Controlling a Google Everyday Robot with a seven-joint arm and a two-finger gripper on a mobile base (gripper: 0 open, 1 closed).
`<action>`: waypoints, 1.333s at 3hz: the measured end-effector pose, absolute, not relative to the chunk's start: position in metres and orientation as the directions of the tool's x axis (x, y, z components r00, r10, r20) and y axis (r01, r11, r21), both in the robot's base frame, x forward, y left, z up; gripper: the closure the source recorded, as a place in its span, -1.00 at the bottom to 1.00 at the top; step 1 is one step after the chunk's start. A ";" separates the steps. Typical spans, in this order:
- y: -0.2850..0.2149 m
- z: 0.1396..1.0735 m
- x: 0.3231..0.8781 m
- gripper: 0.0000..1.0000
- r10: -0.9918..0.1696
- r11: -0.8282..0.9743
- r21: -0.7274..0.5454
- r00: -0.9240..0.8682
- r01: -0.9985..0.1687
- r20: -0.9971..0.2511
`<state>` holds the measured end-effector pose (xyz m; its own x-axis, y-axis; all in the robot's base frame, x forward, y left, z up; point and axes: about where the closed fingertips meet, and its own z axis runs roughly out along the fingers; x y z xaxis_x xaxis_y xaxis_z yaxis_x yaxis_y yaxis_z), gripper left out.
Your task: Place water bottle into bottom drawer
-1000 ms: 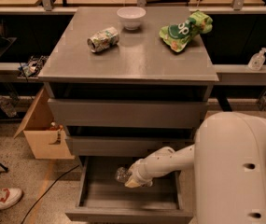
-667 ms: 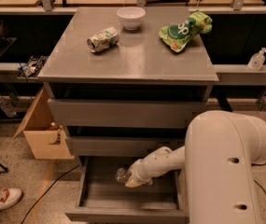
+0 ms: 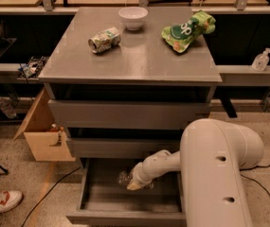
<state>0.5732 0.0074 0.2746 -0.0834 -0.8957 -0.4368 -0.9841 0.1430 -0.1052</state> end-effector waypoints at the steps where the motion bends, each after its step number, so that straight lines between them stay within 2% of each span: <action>1: 0.013 0.239 0.588 1.00 -0.889 0.174 -0.064 -0.129 -0.983 -0.439; 3: 0.013 0.242 0.587 1.00 -0.890 0.171 -0.069 -0.124 -0.983 -0.440; 4: 0.008 0.210 0.590 1.00 -0.900 0.193 -0.047 -0.158 -0.980 -0.406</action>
Offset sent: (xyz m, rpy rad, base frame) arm 0.0089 0.0047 -0.0254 0.0048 0.0312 -0.0202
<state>0.5904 0.0081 0.2099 -0.1575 -0.9001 -0.4061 -0.9801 0.1928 -0.0473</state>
